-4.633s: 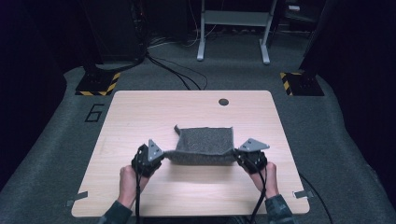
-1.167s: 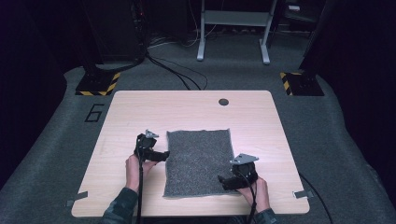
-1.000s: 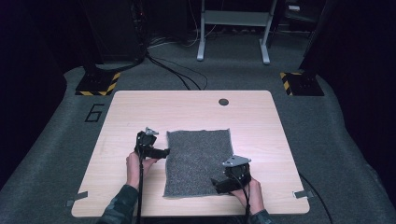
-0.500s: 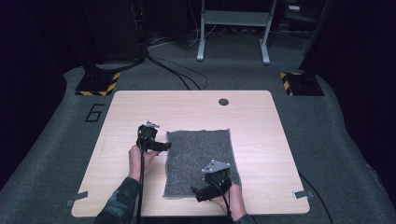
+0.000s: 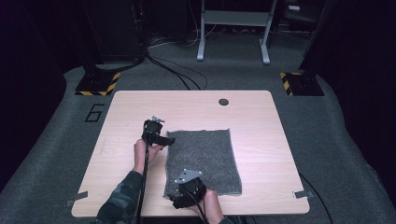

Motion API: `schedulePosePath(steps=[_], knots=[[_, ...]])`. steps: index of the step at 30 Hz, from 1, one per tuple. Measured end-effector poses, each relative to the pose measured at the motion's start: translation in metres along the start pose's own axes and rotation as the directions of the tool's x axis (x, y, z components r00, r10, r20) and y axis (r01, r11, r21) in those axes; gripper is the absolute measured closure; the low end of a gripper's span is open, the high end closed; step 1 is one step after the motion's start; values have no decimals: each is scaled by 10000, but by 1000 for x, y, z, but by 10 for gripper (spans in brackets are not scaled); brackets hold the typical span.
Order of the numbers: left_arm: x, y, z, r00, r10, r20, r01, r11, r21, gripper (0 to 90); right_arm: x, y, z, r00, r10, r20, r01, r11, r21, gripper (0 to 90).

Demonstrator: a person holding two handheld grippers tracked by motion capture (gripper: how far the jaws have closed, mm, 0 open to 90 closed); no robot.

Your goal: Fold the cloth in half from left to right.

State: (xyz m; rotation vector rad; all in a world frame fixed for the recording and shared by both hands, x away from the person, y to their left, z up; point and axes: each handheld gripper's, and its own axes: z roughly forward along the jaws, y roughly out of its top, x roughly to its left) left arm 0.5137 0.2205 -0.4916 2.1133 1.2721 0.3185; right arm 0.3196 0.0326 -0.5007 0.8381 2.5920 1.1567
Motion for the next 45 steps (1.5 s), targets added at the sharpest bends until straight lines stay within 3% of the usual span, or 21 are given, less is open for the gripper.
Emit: schedulePosePath(steps=[4,5,7,8,12,15,21,27,34,38,39,45], knots=[[1,4,7,9999,-123,40,123,9999,72,245,9,5,13,9997,-256,64,255,9995,162,447],[1,5,9,10000,-82,-42,82,10000,37,259,10,7,16,9991,-401,-169,408,9983,407,458],[1,6,11,9999,22,-142,-21,9999,99,289,14,9,21,9987,-465,-208,472,9983,333,480],[1,7,12,9999,-2,-102,3,9999,101,306,15,9,23,9971,-710,-276,720,9967,379,487],[0,8,17,9998,53,-167,-51,9999,114,352,21,11,30,9968,-776,-203,782,9964,328,514],[-1,7,20,9996,144,-263,-140,9998,164,408,22,11,35,9948,-994,-197,1005,9931,612,545],[-3,6,24,9994,254,-230,-247,9992,301,526,22,10,39,9955,-948,-5,947,9940,540,641],[-12,7,26,9961,631,-610,-619,9979,210,687,23,7,39,9954,-953,126,950,9951,258,722],[-17,4,28,9935,801,-807,-809,9967,-73,825,33,3,39,9911,-1075,785,1080,9941,-31,841],[-18,4,29,9928,849,-849,-864,9962,-141,850,32,0,38,9917,-1018,788,1027,9947,-69,855],[-18,3,29,9932,823,-828,-840,9963,-178,851,32,0,38,9939,-807,756,821,9965,-159,857],[-17,3,27,9946,722,-743,-742,9970,-237,859,30,-1,35,9940,-820,728,828,9965,-82,865]])
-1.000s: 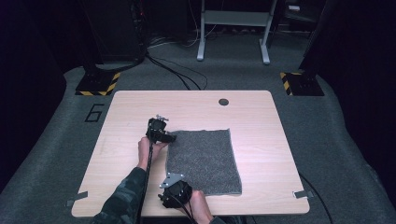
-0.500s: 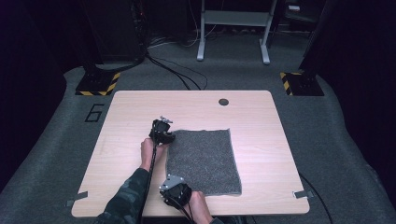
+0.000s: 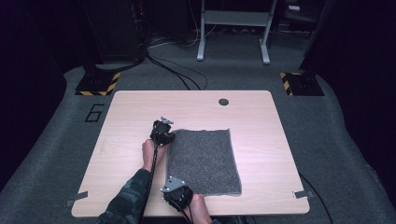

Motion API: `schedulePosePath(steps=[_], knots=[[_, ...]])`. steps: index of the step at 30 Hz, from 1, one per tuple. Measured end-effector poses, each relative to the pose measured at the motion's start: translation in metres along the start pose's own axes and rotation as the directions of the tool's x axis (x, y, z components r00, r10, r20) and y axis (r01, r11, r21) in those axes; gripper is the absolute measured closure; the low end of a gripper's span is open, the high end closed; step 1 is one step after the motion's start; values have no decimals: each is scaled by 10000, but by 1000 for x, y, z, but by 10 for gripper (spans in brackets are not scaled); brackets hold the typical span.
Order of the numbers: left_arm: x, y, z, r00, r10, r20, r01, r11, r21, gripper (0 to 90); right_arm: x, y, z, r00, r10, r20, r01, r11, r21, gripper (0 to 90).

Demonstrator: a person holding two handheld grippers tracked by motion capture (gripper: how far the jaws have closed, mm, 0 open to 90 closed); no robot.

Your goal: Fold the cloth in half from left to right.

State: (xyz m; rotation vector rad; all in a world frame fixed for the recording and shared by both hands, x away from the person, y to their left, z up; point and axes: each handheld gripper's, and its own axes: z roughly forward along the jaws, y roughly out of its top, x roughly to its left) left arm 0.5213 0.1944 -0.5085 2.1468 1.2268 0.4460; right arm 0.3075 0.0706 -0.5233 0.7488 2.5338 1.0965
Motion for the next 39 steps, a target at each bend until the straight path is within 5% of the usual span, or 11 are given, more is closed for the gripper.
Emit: schedulePosePath(steps=[22,31,39], knots=[[-4,27,-31,9999,84,-151,-96,9962,-863,865,-8,12,-33,9977,610,305,-566,9901,-1282,870],[-6,40,-47,9986,-360,-376,290,9845,-1728,867,-8,23,-52,9918,1022,769,-810,9672,-2406,873],[-12,54,-63,9962,-387,-778,195,9720,-2341,867,-8,35,-63,9902,1079,886,-768,9511,-2993,873]])
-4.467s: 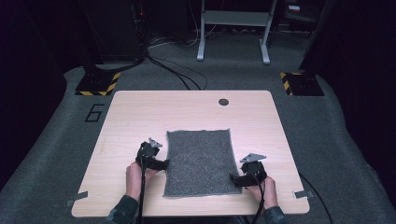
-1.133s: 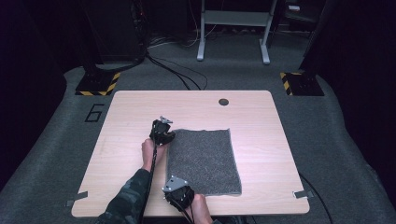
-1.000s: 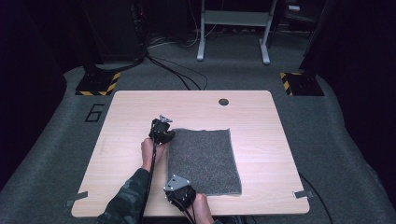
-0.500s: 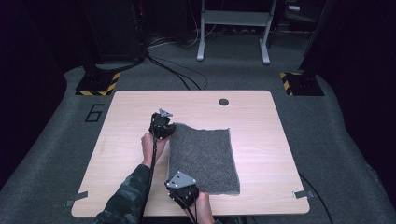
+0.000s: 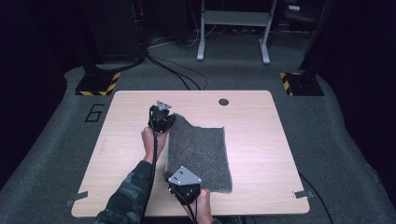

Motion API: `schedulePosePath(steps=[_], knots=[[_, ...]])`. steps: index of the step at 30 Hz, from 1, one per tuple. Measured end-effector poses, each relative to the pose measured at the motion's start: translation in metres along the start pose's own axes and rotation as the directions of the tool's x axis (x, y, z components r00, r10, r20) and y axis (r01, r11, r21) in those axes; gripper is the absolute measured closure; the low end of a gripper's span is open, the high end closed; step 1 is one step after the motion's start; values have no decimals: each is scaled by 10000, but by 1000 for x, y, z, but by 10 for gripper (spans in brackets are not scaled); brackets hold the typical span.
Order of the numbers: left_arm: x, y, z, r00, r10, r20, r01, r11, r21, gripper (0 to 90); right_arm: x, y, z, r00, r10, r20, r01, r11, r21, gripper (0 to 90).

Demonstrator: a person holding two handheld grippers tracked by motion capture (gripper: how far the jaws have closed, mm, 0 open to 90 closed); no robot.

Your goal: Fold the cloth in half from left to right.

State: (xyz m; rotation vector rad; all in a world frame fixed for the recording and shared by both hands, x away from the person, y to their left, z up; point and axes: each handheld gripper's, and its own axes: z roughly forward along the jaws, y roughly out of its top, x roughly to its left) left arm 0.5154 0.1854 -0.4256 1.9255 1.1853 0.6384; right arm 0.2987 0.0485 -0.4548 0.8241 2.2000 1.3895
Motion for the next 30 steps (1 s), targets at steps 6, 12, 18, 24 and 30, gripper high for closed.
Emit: schedulePosePath(steps=[6,12,18,24,30], knots=[[1,11,-9,9997,-7,-231,1,9997,-241,867,1,11,-1,9999,140,100,-136,9989,-439,873],[-10,18,-4,9995,301,-123,-303,9994,-141,867,-3,9,-8,9989,186,424,-167,9989,-447,872],[-25,20,10,9984,551,94,-550,9985,-81,866,-13,-2,-17,9968,224,772,-214,9997,-143,871],[-40,19,26,9982,555,235,-553,9984,-84,866,-24,-11,-24,9926,478,1116,-474,9989,-57,871],[-50,14,41,9986,353,383,-353,9994,-3,865,-34,-22,-29,9872,712,1424,-735,9972,105,871]])
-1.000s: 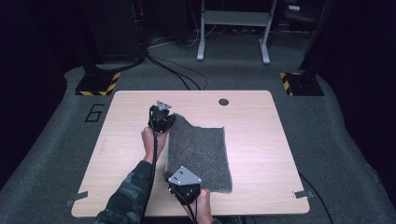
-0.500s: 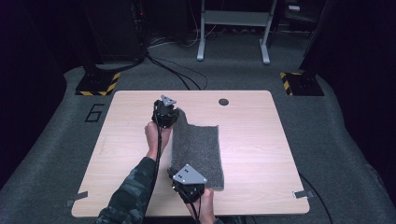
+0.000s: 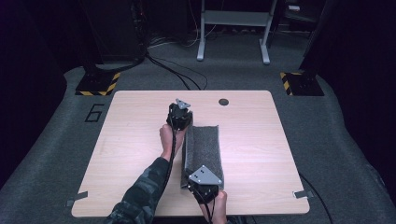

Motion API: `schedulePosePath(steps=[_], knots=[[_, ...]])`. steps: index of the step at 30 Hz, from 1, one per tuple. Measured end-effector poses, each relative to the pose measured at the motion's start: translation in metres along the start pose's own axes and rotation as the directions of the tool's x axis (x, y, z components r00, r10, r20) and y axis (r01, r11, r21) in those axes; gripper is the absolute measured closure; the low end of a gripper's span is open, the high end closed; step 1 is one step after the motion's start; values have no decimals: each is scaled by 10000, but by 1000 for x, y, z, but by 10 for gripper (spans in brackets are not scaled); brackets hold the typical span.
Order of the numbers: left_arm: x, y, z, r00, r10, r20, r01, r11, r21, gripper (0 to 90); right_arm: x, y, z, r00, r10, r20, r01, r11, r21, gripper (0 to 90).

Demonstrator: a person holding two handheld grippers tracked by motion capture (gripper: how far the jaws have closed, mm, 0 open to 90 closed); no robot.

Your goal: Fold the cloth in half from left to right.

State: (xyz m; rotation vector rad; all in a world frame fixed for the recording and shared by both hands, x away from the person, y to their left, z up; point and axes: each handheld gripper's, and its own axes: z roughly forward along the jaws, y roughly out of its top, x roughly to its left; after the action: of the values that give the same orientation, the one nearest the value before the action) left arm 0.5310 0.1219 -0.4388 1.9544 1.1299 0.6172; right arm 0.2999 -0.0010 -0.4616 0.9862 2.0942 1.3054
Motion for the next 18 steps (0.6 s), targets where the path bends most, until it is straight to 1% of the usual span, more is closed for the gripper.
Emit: schedulePosePath(steps=[1,2,9,10,18], knots=[[-2,0,3,10000,-35,26,34,10000,40,866,-1,-1,0,10000,9,37,-9,10000,37,871],[-4,-1,5,10000,-18,47,18,10000,46,865,-3,-3,-1,9999,122,105,-123,9999,71,870],[-15,-5,22,9997,-7,247,-1,9995,332,865,-12,-12,-4,9992,246,321,-254,9993,273,871],[-17,-5,23,9998,-30,210,23,9995,328,865,-14,-14,-4,9990,279,342,-290,9991,324,870],[-30,-6,36,9989,280,370,-302,9978,591,865,-23,-22,-8,9975,454,537,-482,9975,526,870]])
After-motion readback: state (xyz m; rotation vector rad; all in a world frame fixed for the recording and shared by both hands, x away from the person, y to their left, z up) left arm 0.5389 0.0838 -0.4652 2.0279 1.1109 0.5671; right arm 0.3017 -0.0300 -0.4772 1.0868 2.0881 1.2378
